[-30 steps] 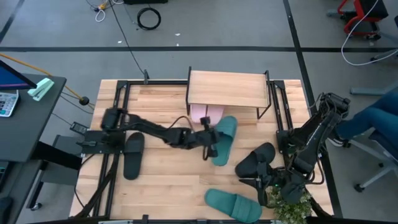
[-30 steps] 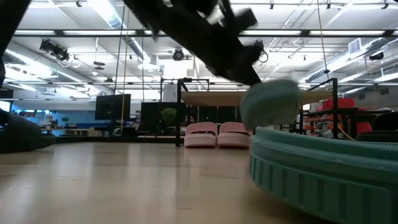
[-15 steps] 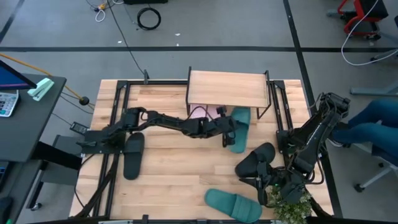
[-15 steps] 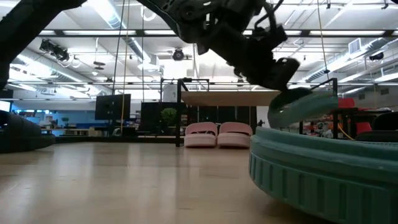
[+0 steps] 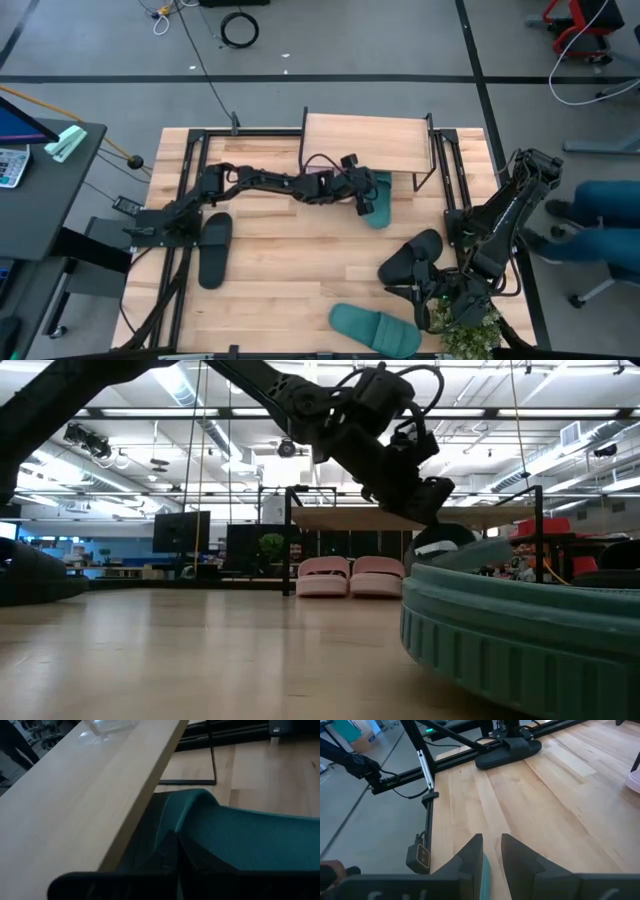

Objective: Pick and place slides into the shelf
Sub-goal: Put the left dark green slide under the shelf

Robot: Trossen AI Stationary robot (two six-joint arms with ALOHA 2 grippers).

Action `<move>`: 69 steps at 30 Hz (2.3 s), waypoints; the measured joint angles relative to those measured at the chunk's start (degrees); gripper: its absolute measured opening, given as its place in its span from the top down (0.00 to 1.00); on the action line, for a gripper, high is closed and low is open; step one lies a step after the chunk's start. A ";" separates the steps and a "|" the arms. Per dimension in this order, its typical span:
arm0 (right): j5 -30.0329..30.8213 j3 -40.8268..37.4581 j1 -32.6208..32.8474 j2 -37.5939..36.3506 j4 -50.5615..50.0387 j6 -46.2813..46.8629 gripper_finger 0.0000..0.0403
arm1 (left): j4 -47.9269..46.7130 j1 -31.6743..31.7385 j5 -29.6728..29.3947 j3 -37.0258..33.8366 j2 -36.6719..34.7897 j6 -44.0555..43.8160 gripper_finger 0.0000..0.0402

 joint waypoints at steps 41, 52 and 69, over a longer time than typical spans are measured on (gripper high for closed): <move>-0.06 0.00 0.37 0.00 -3.66 5.73 0.89 | -9.40 -15.84 4.53 0.00 -1.57 -0.97 0.96; 1.71 0.00 0.33 0.02 -4.19 4.96 0.97 | -7.99 -13.03 8.39 0.07 2.27 -11.52 0.99; 2.14 0.00 -0.42 0.02 -5.13 5.16 0.97 | -3.95 -12.62 6.84 0.04 5.30 -9.44 1.00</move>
